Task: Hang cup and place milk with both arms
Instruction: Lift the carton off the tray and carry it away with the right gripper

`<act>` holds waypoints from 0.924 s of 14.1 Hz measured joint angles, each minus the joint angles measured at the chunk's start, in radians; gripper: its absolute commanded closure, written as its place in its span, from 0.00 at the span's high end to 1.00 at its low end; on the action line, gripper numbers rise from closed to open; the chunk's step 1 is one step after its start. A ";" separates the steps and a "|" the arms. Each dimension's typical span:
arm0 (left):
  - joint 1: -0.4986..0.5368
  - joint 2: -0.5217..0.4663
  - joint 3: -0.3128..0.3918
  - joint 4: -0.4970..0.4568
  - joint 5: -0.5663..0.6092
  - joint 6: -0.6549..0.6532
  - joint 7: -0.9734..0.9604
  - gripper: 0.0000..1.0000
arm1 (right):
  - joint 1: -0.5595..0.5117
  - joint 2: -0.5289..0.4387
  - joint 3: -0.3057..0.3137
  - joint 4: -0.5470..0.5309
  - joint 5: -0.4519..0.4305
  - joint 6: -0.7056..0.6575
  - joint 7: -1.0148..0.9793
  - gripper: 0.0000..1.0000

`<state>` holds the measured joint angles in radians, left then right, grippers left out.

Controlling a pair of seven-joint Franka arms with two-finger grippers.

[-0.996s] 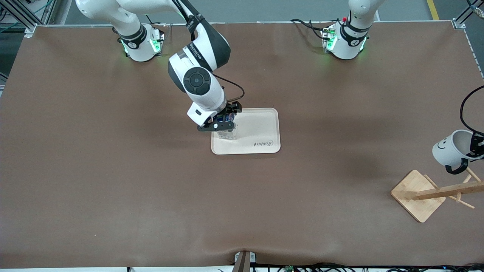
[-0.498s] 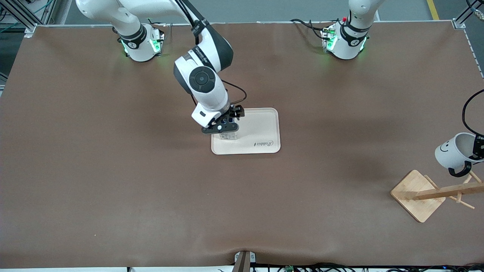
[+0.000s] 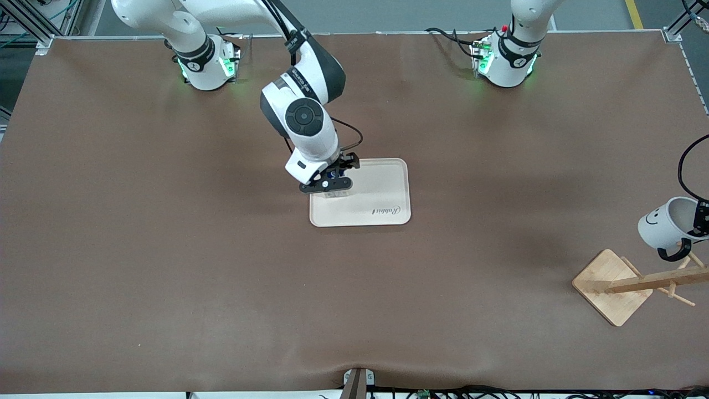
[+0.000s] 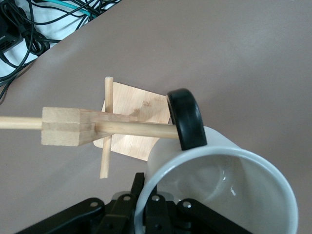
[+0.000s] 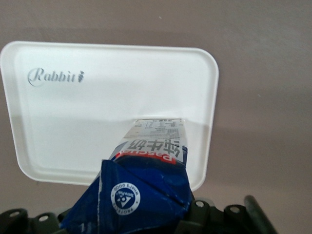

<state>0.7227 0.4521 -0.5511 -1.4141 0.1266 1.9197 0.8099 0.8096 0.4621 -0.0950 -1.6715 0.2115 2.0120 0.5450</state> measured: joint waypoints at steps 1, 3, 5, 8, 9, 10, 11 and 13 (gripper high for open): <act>0.000 0.004 0.000 0.000 0.000 0.007 0.000 0.00 | -0.015 -0.001 -0.004 0.053 0.000 -0.094 0.011 0.00; 0.000 0.013 0.001 0.004 0.000 0.013 0.000 0.00 | -0.065 -0.006 -0.008 0.181 0.000 -0.284 0.039 0.00; 0.001 0.022 0.002 0.012 0.000 0.013 0.000 0.00 | -0.138 -0.014 -0.010 0.267 0.033 -0.411 0.046 0.00; 0.003 0.040 0.007 0.029 0.000 0.013 0.001 0.00 | -0.270 -0.021 -0.011 0.326 0.110 -0.515 0.011 0.00; 0.003 0.049 0.009 0.038 0.000 0.015 0.001 0.00 | -0.311 -0.030 -0.011 0.334 0.115 -0.561 -0.033 0.00; 0.003 0.059 0.012 0.046 0.000 0.022 0.001 0.00 | -0.355 -0.043 -0.012 0.337 0.116 -0.621 -0.089 0.00; 0.003 0.068 0.014 0.053 0.000 0.033 0.001 0.16 | -0.398 -0.058 -0.013 0.338 0.116 -0.669 -0.145 0.00; 0.003 0.080 0.020 0.057 0.000 0.054 0.001 1.00 | -0.490 -0.091 -0.016 0.334 0.110 -0.724 -0.236 0.00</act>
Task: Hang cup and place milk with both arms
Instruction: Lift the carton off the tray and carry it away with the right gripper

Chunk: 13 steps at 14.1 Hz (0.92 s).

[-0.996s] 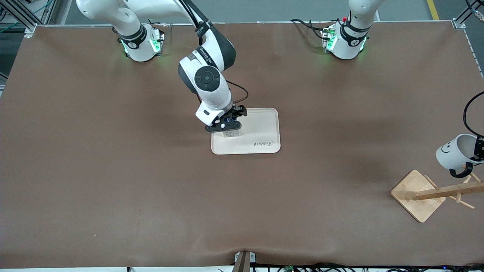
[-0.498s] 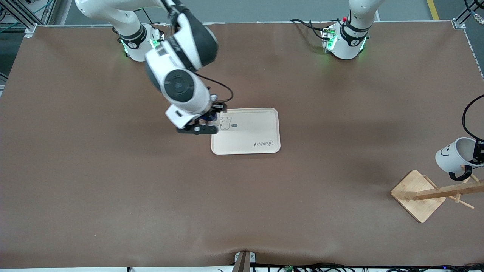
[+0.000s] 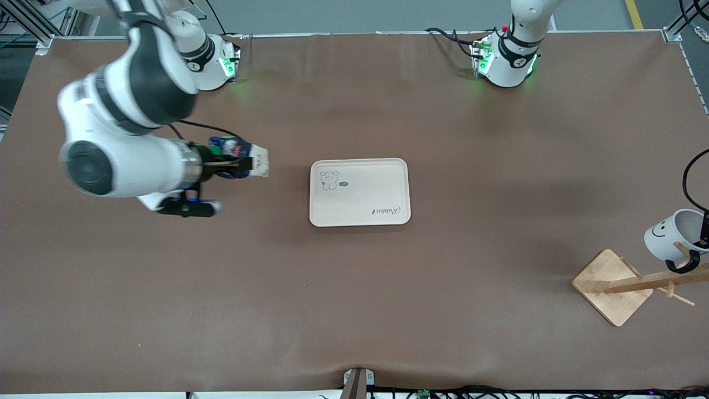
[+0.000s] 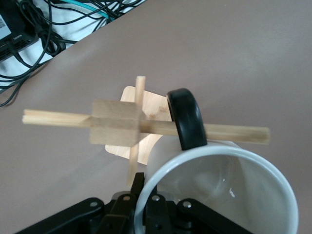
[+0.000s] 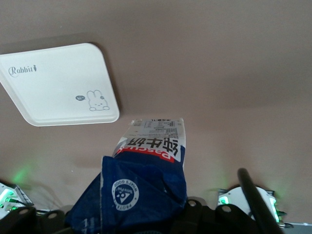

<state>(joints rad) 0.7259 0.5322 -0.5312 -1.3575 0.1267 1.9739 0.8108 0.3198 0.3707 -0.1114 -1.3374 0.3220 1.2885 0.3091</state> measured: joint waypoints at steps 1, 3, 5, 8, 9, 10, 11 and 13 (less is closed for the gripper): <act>-0.001 0.005 0.000 0.000 0.000 0.004 0.000 1.00 | -0.045 -0.016 0.000 -0.009 -0.011 -0.012 -0.054 0.00; -0.004 0.009 0.000 0.000 0.000 0.006 0.000 1.00 | -0.113 -0.038 -0.001 -0.027 -0.074 -0.023 -0.139 0.00; -0.007 0.007 -0.004 0.007 0.000 0.002 -0.016 1.00 | -0.148 -0.052 -0.001 -0.048 -0.171 -0.010 -0.162 0.00; -0.011 -0.013 -0.012 0.020 0.000 -0.051 -0.098 1.00 | -0.191 -0.066 0.000 -0.098 -0.245 0.054 -0.175 0.00; -0.014 -0.028 -0.013 0.022 0.000 -0.069 -0.128 1.00 | -0.215 -0.073 -0.001 -0.122 -0.249 0.077 -0.207 0.00; -0.020 -0.045 -0.013 0.023 0.000 -0.090 -0.160 1.00 | -0.244 -0.081 -0.001 -0.151 -0.250 0.108 -0.250 0.00; -0.024 -0.062 -0.016 0.023 0.000 -0.113 -0.195 1.00 | -0.277 -0.090 -0.001 -0.186 -0.251 0.141 -0.299 0.00; -0.027 -0.090 -0.036 0.024 0.000 -0.155 -0.267 1.00 | -0.347 -0.111 -0.002 -0.272 -0.251 0.219 -0.401 0.00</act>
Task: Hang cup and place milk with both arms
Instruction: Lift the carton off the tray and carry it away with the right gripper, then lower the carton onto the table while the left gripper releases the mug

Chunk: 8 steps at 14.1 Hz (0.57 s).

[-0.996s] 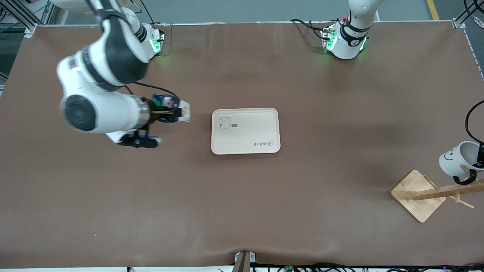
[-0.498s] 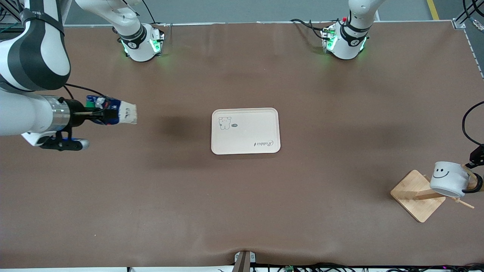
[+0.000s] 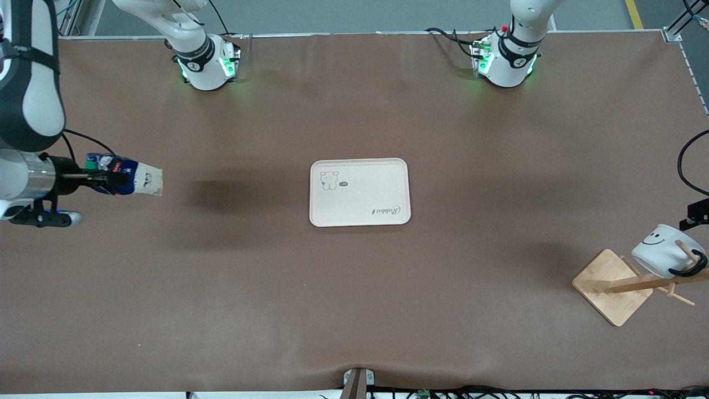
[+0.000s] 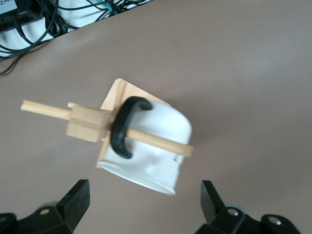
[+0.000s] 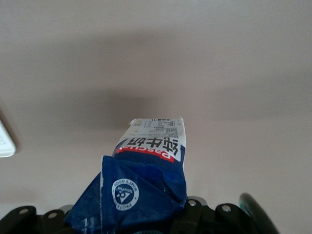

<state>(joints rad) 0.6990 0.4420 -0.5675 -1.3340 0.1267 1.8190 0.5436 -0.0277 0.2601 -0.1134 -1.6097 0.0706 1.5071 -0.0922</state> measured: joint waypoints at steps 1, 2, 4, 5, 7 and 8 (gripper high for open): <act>-0.001 -0.011 -0.011 0.000 0.000 -0.020 -0.036 1.00 | -0.031 -0.011 0.000 -0.045 0.000 0.040 -0.050 0.00; -0.003 -0.020 -0.019 0.000 0.000 -0.040 -0.068 1.00 | -0.054 -0.025 -0.001 -0.093 0.000 0.075 -0.082 0.00; -0.005 -0.033 -0.037 0.000 0.000 -0.061 -0.125 1.00 | -0.071 -0.070 -0.001 -0.212 0.000 0.167 -0.110 0.00; -0.005 -0.037 -0.045 0.000 0.000 -0.071 -0.145 1.00 | -0.071 -0.099 0.002 -0.287 0.000 0.237 -0.111 0.00; -0.006 -0.043 -0.054 0.000 0.000 -0.111 -0.162 1.00 | -0.071 -0.146 0.011 -0.444 0.000 0.392 -0.111 0.00; -0.007 -0.045 -0.058 0.000 0.000 -0.123 -0.165 1.00 | -0.071 -0.160 0.013 -0.499 0.000 0.437 -0.111 0.00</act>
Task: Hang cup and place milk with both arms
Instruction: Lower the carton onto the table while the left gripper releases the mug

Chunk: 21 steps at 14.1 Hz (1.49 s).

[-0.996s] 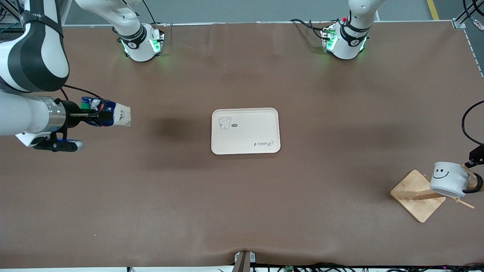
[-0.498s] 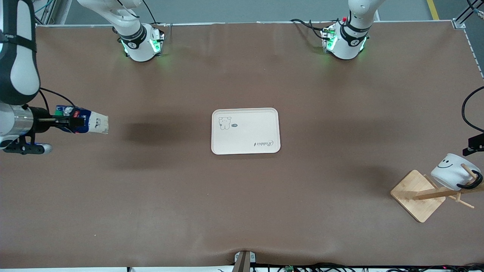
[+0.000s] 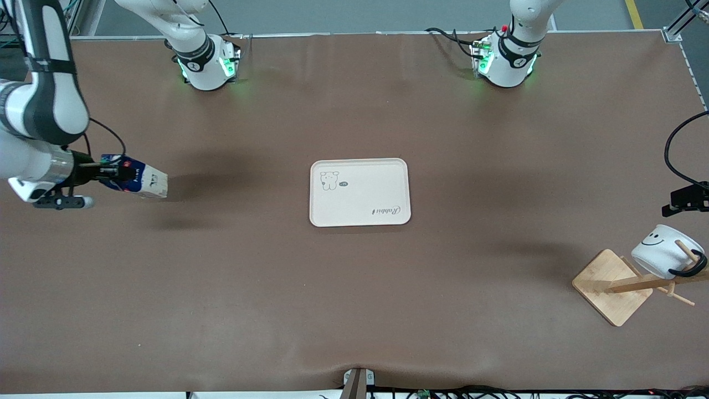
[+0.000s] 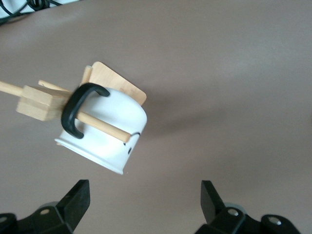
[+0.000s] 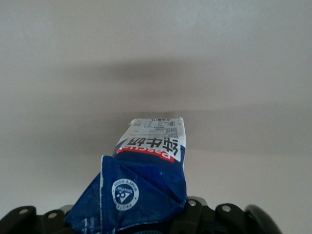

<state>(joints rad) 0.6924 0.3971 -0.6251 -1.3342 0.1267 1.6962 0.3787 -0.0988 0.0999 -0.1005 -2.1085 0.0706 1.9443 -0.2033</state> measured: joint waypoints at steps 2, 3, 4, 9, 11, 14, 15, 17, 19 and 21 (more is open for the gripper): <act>-0.001 -0.011 -0.008 0.000 0.000 -0.019 -0.026 1.00 | -0.001 -0.014 -0.002 -0.055 0.000 0.031 0.000 0.00; -0.001 -0.021 -0.013 0.000 0.000 -0.030 -0.057 1.00 | -0.004 -0.018 -0.003 -0.073 0.000 0.041 0.000 0.00; -0.002 -0.033 -0.020 0.001 0.000 -0.042 -0.092 1.00 | -0.008 -0.019 -0.003 -0.088 0.000 0.053 0.000 0.00; -0.007 -0.072 -0.040 0.000 0.000 -0.102 -0.211 1.00 | -0.018 -0.019 -0.004 -0.140 0.000 0.159 -0.001 0.00; -0.005 -0.072 -0.040 0.000 0.000 -0.103 -0.212 1.00 | -0.022 -0.021 -0.004 -0.180 0.000 0.236 -0.013 0.12; -0.005 -0.072 -0.040 0.000 0.000 -0.104 -0.212 1.00 | -0.022 -0.034 -0.004 -0.197 0.000 0.255 -0.022 1.00; -0.005 -0.072 -0.040 0.000 0.000 -0.104 -0.214 1.00 | -0.022 -0.035 -0.003 -0.198 0.000 0.255 -0.023 1.00; -0.007 -0.075 -0.050 0.000 0.000 -0.104 -0.238 1.00 | -0.022 -0.033 0.000 -0.208 0.000 0.256 -0.025 1.00; -0.014 -0.085 -0.072 0.001 0.000 -0.106 -0.280 1.00 | -0.022 -0.033 0.002 -0.211 0.000 0.256 -0.027 1.00; -0.093 -0.109 -0.048 0.002 0.000 -0.112 -0.333 1.00 | -0.022 -0.033 0.003 -0.210 0.000 0.256 -0.027 1.00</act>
<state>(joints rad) 0.5999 0.2881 -0.6730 -1.3326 0.1265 1.5847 0.0462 -0.1209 0.0673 -0.0979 -2.3188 0.0707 2.1999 -0.2303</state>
